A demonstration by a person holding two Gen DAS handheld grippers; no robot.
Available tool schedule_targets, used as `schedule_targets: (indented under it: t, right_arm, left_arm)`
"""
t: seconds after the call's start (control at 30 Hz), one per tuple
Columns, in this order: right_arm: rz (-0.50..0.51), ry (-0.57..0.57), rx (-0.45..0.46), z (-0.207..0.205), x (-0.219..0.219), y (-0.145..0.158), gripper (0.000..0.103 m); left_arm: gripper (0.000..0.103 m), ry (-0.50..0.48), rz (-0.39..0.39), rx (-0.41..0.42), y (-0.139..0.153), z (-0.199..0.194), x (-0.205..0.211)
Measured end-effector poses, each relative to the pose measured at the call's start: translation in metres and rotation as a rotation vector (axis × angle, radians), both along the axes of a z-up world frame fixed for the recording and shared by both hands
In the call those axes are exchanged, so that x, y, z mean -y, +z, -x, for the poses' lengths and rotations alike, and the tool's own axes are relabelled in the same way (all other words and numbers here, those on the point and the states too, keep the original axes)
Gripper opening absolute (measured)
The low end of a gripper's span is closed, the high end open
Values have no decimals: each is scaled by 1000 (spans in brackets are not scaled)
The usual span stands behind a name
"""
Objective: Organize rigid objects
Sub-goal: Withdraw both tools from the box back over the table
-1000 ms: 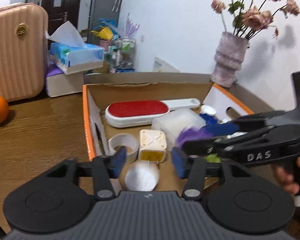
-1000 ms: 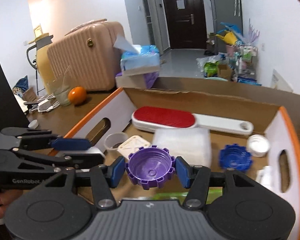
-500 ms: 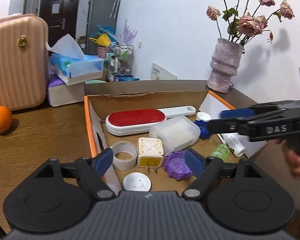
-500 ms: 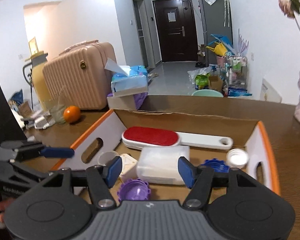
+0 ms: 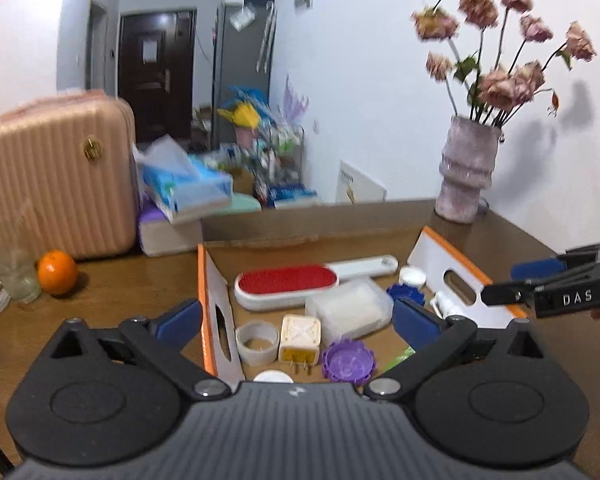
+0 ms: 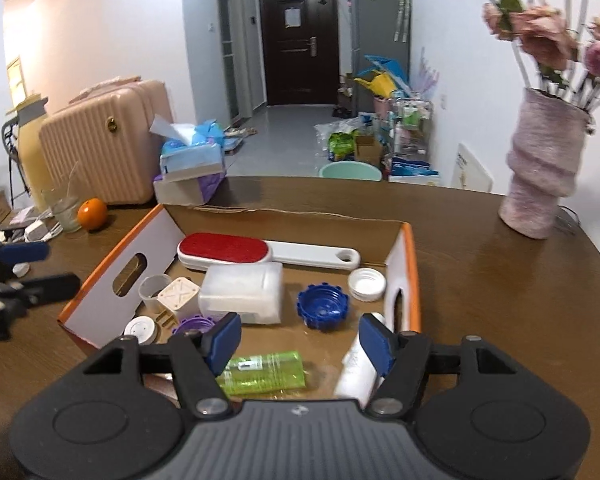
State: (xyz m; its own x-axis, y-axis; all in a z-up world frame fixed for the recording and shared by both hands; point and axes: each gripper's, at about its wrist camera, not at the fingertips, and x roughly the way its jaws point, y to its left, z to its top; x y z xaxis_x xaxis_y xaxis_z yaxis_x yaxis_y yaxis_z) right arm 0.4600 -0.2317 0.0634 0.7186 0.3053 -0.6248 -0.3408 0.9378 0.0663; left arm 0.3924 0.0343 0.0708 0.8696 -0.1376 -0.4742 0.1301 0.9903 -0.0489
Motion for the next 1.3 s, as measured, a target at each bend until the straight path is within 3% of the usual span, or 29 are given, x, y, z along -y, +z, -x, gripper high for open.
schedule_targets:
  t: [0.13,0.17,0.3,0.47,0.67,1.07,1.3]
  right_arm:
    - [-29,-35,36,23,11,-2,80]
    - [-51,-42,54,29,14,-3,87]
    - [-141,-89,220,57,22,-8,102]
    - [-157,-106,302,79,23,-11,103]
    - [-130,-117,320,98,18,-9,103]
    - [-64,-111,372,165,4,-6,103]
    - [-30,-71,414,232,-9,-8,103]
  left_arm:
    - [103,38,-25,66,7,24,9]
    - [103,47,-17,83,7,29,11]
    - [103,69,10,192,0,51,19]
    - [103,101,-24,293,-9,75,33]
    - [103,106,-10,271,-11,95,36]
    - [103,67,51,304,-8,160,29]
    - [103,25,1,261,-10,210,32]
